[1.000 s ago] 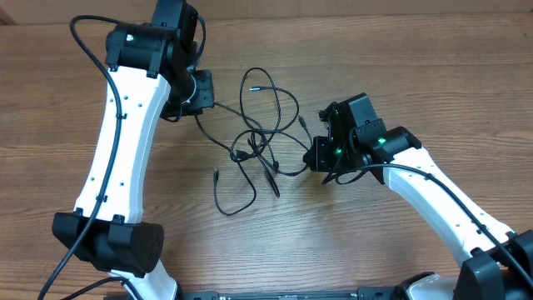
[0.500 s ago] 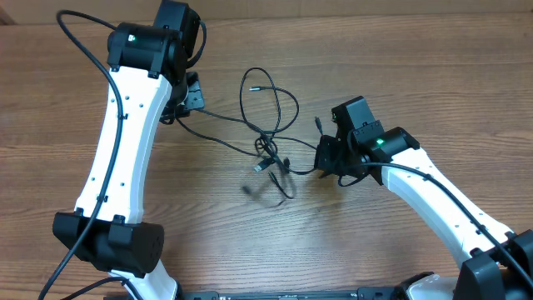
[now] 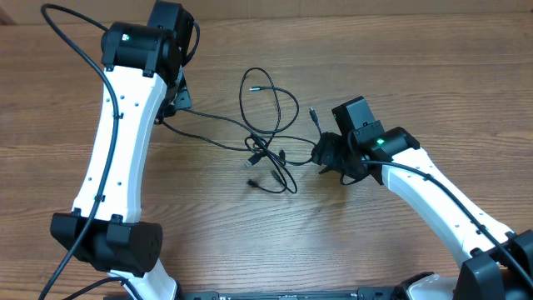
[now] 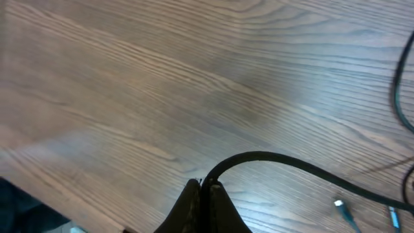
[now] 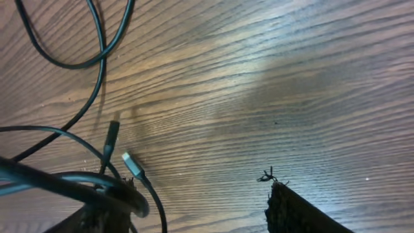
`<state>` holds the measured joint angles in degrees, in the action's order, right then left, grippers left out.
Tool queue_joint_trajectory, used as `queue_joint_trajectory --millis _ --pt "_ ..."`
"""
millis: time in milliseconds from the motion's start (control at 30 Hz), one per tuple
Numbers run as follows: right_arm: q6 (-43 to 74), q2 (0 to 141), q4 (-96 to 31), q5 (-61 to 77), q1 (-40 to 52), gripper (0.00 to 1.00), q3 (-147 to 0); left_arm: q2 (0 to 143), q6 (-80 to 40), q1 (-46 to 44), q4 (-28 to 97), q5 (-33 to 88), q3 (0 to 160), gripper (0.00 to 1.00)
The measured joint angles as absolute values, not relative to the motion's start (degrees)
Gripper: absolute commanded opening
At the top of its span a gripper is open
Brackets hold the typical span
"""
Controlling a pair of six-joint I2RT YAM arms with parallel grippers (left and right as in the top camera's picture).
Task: Untangle cables
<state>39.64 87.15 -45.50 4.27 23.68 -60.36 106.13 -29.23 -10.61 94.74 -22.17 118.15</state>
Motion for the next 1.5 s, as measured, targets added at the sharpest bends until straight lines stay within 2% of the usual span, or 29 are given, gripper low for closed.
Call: queue_joint_trajectory --millis 133,200,267,333,967,1133,1500 --pt "39.66 87.15 -45.36 4.25 23.66 0.68 -60.36 106.13 -29.93 -10.44 94.78 -22.50 118.15 0.05" --pt "39.88 87.15 -45.04 4.23 23.66 0.77 -60.36 106.13 -30.11 -10.35 95.07 -22.59 118.15 0.04" --pt "39.99 87.15 -45.21 3.92 23.66 0.96 -60.36 106.13 -30.11 -10.26 95.68 -22.94 118.15 0.04" --pt "40.27 87.15 -45.45 3.55 23.62 1.00 -60.36 106.13 -30.13 -10.02 95.85 -23.57 118.15 0.04" --pt "40.53 87.15 -45.41 4.45 23.62 1.00 -60.36 106.13 -30.13 -9.61 95.61 -24.05 118.17 0.04" --pt "37.69 87.15 -41.45 11.86 23.22 1.00 -60.51 106.13 -30.11 -9.23 95.55 -24.49 118.19 0.04" --pt "31.57 83.44 -41.98 21.89 23.22 1.00 -64.60 106.13 -29.45 -8.84 94.32 -22.87 118.24 0.04"
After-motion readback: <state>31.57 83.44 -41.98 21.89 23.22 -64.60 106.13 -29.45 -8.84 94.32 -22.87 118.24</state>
